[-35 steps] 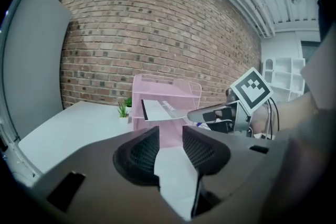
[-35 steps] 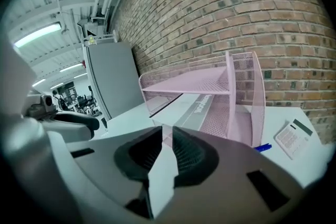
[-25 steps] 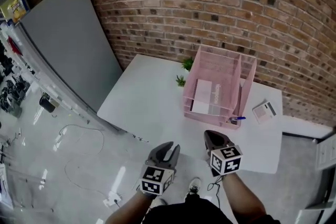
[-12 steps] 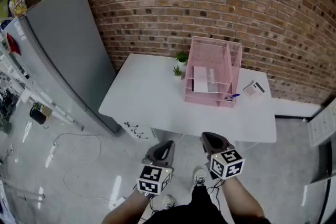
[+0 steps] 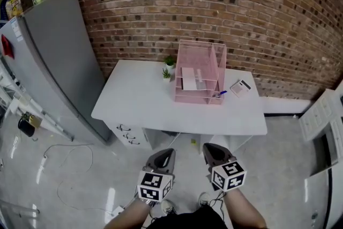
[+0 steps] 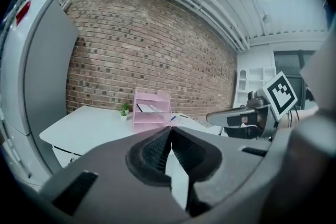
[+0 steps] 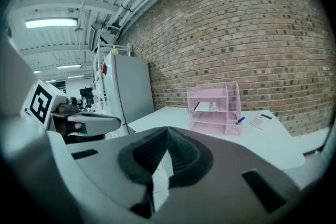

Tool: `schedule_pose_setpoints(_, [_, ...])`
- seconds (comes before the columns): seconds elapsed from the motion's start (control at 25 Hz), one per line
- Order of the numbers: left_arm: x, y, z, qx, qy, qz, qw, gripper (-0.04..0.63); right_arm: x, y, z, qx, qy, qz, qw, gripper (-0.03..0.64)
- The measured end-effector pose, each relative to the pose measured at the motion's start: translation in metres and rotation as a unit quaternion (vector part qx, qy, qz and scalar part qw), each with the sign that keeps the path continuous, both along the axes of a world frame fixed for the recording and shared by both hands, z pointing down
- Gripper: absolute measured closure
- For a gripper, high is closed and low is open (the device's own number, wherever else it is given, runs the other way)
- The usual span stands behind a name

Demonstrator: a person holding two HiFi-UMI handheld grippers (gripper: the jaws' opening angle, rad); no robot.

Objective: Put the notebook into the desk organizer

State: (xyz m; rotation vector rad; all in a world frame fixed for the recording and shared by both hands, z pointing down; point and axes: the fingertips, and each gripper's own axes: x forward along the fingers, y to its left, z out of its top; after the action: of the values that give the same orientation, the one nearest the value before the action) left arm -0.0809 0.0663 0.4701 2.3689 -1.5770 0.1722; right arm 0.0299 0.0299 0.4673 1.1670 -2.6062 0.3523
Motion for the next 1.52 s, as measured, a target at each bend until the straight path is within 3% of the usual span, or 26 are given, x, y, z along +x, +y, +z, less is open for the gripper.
schedule_pose_setpoints(0.32, [0.043, 0.003, -0.005, -0.003, 0.006, 0.0, 1.0, 0.589, 0.043, 0.01, -0.008, 0.002, -0.005, 0.002, 1.0, 0.614])
schedule_pose_setpoints(0.8, [0.109, 0.018, -0.008, -0.01, -0.01, -0.029, 0.9995, 0.589, 0.098, 0.019, -0.007, -0.002, -0.037, -0.037, 0.999, 0.614])
schedule_pose_setpoints(1.52, [0.132, 0.044, -0.03, 0.016, -0.004, -0.043, 0.999, 0.589, 0.114, 0.047, -0.027, 0.017, -0.031, -0.063, 0.997, 0.614])
